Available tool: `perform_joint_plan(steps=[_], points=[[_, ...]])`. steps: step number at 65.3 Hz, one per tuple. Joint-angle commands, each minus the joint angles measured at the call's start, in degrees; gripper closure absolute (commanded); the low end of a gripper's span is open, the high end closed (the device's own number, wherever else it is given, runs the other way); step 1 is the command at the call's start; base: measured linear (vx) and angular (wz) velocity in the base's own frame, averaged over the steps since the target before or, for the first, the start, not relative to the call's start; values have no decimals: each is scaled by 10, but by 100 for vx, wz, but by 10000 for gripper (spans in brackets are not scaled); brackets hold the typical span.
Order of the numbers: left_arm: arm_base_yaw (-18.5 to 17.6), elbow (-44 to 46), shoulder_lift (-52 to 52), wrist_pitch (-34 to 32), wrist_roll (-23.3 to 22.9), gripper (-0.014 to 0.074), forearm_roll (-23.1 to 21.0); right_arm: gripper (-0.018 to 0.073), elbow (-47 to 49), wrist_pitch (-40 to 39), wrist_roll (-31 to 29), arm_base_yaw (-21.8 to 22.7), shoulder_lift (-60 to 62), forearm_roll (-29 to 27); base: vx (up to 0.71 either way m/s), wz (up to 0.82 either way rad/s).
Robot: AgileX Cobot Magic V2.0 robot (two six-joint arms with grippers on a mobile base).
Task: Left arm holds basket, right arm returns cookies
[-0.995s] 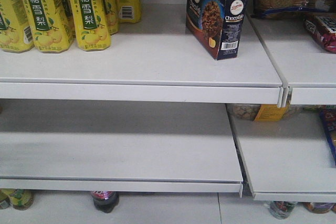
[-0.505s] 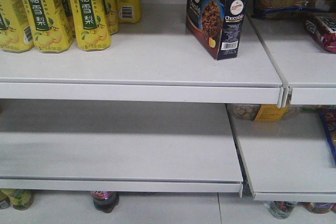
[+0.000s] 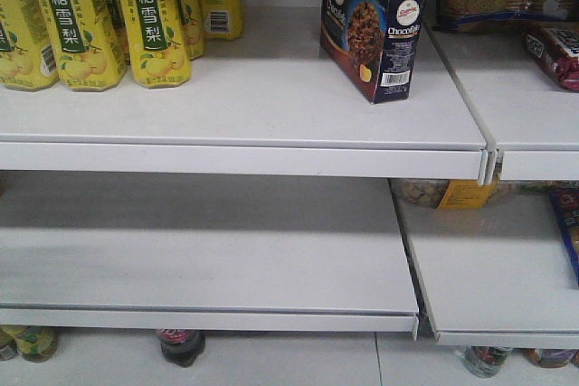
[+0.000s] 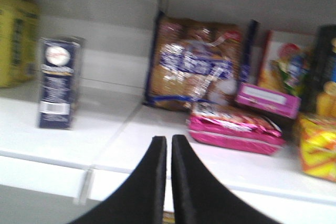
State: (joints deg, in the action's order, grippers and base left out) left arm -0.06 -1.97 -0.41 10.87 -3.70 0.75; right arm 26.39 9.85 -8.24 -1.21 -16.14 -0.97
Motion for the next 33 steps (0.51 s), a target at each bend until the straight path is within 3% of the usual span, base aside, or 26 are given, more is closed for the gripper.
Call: perform_joint_plan(steps=[1, 12, 33], points=[[1, 17, -11, -55, 11, 596, 7, 566, 0, -46, -1, 40, -5, 0, 0, 0], [1, 17, -11, -55, 11, 596, 7, 566, -63, -70, 25, 72, 43, 0, 0, 0], [1, 17, -11, -55, 11, 596, 7, 566, -219, -131, 92, 73, 152, 0, 0, 0]])
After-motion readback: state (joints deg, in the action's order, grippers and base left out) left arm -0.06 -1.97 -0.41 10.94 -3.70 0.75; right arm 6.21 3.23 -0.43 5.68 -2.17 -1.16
